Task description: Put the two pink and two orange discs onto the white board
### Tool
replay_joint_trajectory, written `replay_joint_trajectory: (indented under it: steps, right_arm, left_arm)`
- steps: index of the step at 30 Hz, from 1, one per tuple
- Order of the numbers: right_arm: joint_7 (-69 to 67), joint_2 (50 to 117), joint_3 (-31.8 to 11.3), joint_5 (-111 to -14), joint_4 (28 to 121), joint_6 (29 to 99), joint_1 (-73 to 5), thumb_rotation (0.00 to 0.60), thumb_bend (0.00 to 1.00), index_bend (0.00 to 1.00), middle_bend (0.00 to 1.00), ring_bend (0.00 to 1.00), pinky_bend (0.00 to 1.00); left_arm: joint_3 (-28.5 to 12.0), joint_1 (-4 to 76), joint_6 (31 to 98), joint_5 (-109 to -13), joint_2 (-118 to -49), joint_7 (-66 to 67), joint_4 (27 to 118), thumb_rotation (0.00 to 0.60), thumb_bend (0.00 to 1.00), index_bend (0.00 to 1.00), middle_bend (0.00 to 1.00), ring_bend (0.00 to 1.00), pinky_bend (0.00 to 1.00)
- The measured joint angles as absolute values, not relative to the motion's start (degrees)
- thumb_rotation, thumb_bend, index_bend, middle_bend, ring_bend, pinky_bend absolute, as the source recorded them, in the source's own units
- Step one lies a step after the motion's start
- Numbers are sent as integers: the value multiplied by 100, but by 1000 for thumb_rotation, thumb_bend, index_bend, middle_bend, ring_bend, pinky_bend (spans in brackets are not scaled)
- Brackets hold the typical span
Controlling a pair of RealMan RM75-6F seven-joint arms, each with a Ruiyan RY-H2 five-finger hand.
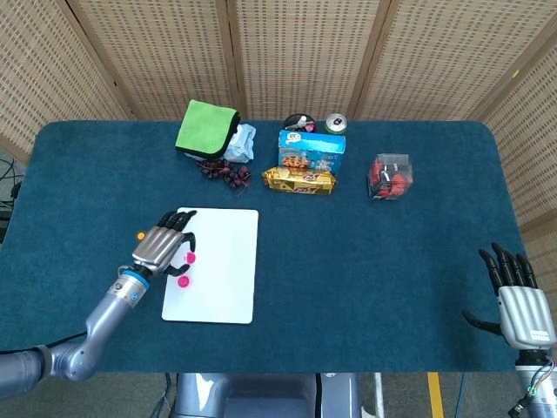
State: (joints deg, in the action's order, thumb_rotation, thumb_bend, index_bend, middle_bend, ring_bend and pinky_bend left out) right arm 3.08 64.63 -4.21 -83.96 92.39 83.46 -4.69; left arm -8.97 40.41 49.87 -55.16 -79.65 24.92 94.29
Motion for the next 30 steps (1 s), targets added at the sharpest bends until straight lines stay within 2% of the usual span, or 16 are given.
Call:
replay_joint_trajectory:
  steps: [8, 22, 26, 30]
  right_arm:
    - [283, 6448, -417, -8387, 9242, 8316, -477, 600, 0, 0, 0, 0, 0]
    - [299, 6432, -414, -8366, 9273, 8297, -481, 600, 0, 0, 0, 0, 0]
    - [294, 6429, -414, -8365, 9274, 8295, -482, 600, 0, 0, 0, 0, 0]
    - [292, 6429, -414, -8361, 9274, 8290, -483, 600, 0, 0, 0, 0, 0]
  left_arm:
    - [-798, 4307, 4994, -5102, -8280, 2900, 9522, 600, 323, 565, 0, 0, 0]
    - [-430, 4381, 5178, -4975, -8350, 3133, 9634, 600, 313, 557, 0, 0, 0]
    - [-364, 4399, 5208, -4962, -8399, 3156, 9610, 600, 281, 375, 0, 0, 0]
    - [-335, 4393, 5251, -4967, -8420, 3135, 9592, 600, 251, 323, 0, 0, 0]
